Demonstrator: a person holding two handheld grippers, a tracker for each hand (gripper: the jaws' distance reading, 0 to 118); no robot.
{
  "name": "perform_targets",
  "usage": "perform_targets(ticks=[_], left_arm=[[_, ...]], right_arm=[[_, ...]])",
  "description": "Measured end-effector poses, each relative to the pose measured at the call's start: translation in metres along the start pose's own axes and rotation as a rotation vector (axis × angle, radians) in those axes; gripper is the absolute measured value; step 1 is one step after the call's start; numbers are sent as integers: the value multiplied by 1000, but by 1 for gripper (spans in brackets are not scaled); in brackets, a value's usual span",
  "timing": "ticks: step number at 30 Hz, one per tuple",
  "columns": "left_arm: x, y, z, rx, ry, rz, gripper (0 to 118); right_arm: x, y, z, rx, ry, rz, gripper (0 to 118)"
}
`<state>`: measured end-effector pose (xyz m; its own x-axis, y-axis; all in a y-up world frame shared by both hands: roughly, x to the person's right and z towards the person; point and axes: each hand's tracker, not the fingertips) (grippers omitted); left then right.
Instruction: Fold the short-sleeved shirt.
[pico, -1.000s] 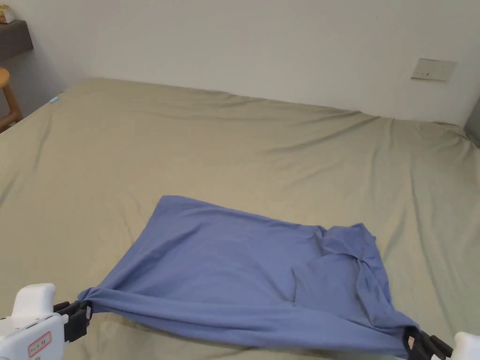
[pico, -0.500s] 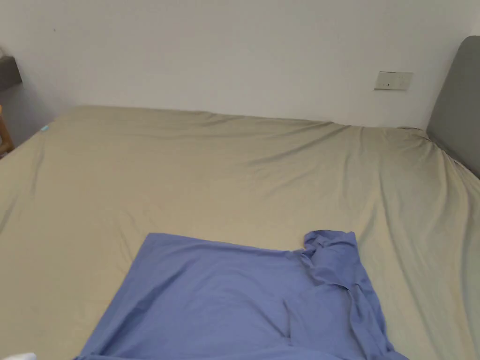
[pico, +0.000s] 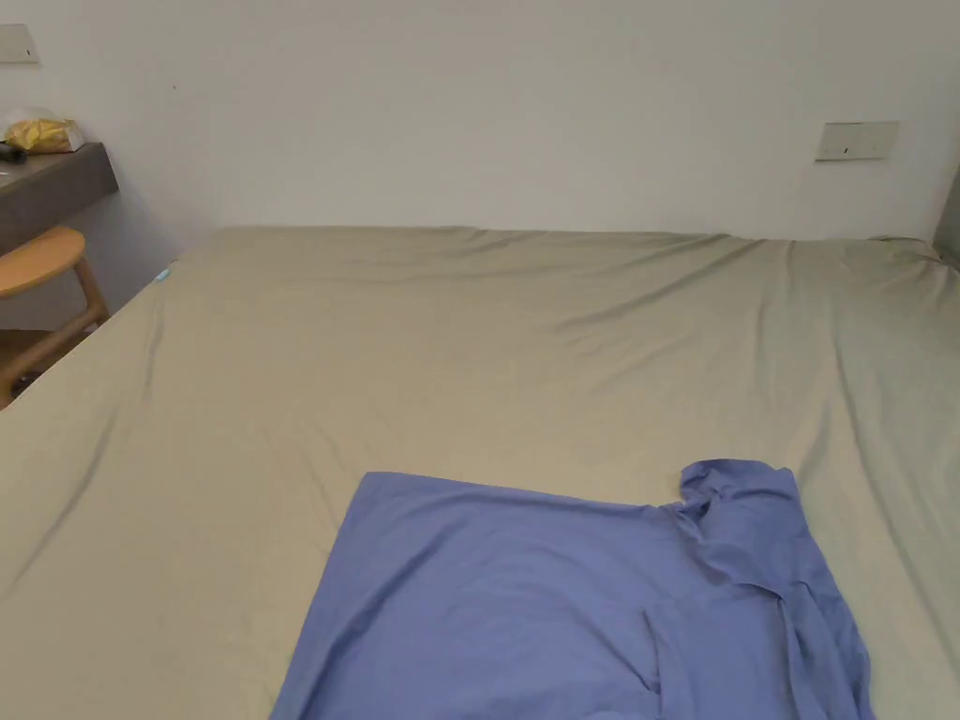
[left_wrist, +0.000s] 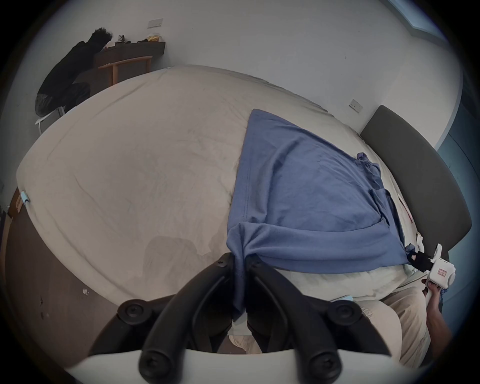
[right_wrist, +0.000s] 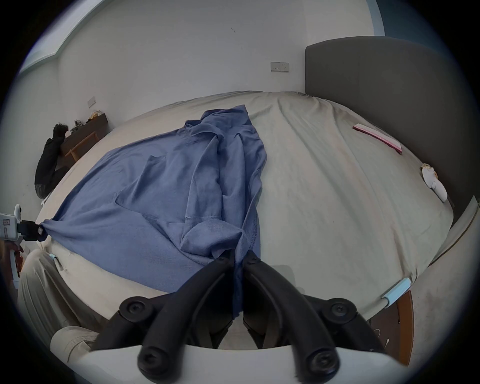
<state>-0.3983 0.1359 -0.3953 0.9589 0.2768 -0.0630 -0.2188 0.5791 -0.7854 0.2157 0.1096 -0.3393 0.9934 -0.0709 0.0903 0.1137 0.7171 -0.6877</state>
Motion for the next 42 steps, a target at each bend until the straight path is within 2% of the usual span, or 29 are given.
perform_targets(ticks=[3,4,7,8,9,10,11,12,13,14,15,17,21,24,25,26,27,28,29,30,31,32,34,42], left_arm=[[3,-3,-7,-19,30,-58,6],[3,-4,-9,-15,31,-59,6],[0,-6,-10,-5,19,-28,6],[-1,-8,-10,3,16,-20,7],[-2,-10,-10,12,14,-15,9],[-3,-12,-9,23,14,-12,14],[-3,-14,-8,24,4,-6,14],[-4,-16,-7,28,7,-4,39],[-6,-17,-7,22,5,0,75],[-8,-20,-3,25,3,4,109],[-11,-22,9,147,-19,-6,115],[-16,-26,24,117,25,27,113],[-29,-31,54,204,16,60,114],[-19,-41,93,303,-2,34,111],[-15,-44,105,314,-4,18,104],[-14,-47,114,327,-12,-9,88],[-8,-52,123,342,7,-48,59],[1,-59,132,398,106,-104,36],[8,-66,140,463,185,-155,13],[14,-71,147,494,168,-196,2],[16,-73,151,493,124,-192,1],[18,-76,154,479,107,-173,0],[20,-79,155,472,76,-157,0],[18,-92,144,431,49,-83,0]], right_arm=[[2,0,0,13,12,-17,7],[4,0,2,32,42,-25,7],[5,3,7,37,38,-25,9],[6,3,7,34,45,-31,13],[6,3,7,37,47,-36,23],[6,4,8,37,45,-36,23],[9,3,7,37,45,-40,28],[11,2,10,45,46,-48,48],[12,1,15,61,24,-51,70],[13,0,23,94,14,-58,83],[15,-2,31,128,-13,-64,89],[16,-4,52,196,-59,-67,89],[14,-4,102,333,-94,-47,91],[10,-4,132,364,-101,-24,93],[9,-5,141,373,-97,-4,92],[8,-7,149,382,-86,11,92],[5,-8,156,393,-67,27,88],[3,-10,162,397,-66,37,77],[-2,-12,167,395,-88,60,52],[-6,-14,172,393,-110,98,0],[-10,-16,173,391,-152,132,1],[-11,-19,179,407,-152,132,1],[-10,-21,186,399,-76,112,1],[-20,-23,189,400,-75,121,1]])
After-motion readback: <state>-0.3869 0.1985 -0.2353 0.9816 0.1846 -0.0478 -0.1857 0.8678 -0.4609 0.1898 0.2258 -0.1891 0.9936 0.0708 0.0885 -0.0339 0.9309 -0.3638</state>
